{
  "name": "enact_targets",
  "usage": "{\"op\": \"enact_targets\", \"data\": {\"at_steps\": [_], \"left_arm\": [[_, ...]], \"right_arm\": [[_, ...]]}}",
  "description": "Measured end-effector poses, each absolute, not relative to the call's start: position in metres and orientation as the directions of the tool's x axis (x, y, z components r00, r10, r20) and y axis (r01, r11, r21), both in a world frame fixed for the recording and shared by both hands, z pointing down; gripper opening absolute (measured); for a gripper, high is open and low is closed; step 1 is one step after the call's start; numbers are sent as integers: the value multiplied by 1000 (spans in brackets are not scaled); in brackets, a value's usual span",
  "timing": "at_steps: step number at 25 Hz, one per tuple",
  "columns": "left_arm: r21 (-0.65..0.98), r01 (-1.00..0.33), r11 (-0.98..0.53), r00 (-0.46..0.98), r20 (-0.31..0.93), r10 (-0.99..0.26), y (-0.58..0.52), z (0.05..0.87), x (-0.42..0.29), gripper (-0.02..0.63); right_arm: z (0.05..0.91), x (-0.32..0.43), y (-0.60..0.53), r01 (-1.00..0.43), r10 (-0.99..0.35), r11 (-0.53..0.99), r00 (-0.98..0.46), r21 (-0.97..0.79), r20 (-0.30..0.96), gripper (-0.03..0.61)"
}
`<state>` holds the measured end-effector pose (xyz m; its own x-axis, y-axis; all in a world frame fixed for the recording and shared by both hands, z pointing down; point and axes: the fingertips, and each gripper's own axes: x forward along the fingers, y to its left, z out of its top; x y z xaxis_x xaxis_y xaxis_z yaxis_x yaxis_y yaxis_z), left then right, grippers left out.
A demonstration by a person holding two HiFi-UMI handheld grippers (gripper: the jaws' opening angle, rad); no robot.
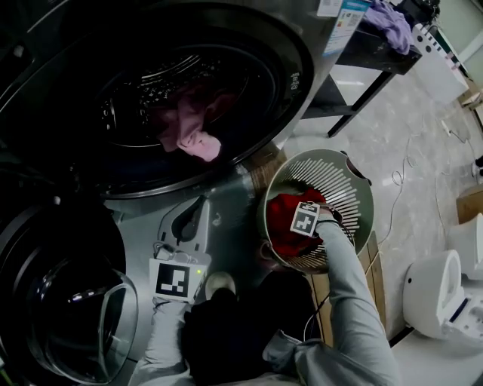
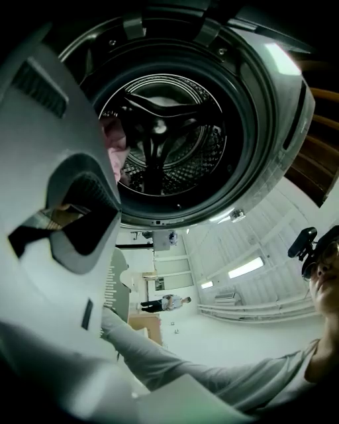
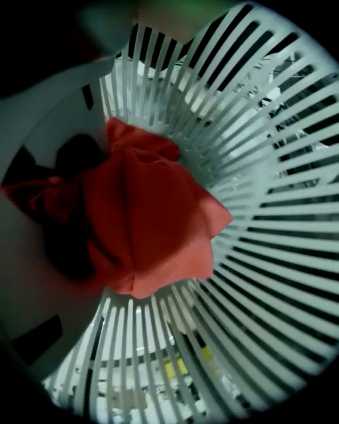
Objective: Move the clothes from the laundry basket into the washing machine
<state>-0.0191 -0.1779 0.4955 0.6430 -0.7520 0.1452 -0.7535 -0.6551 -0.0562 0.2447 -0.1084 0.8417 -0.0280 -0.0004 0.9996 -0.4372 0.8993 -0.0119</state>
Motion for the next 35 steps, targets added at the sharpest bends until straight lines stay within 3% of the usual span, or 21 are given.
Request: {"op": "enact_targets", "data": {"at_steps": [17, 28, 35], "left_arm": [[-111, -761, -639, 643, 3, -766, -155, 412, -17, 20], [-127, -771, -624, 631, -18, -776, -139, 378, -32, 20], [-126, -783, -610, 617, -29, -786, -134, 364, -39, 20]], "right_arm": [[657, 223, -149, -539, -402, 805, -190, 247, 896, 141], [494, 196, -147, -634, -719, 645, -315, 426, 619, 141], [410, 151, -159, -706, -814, 568, -403, 423, 419, 141]]}}
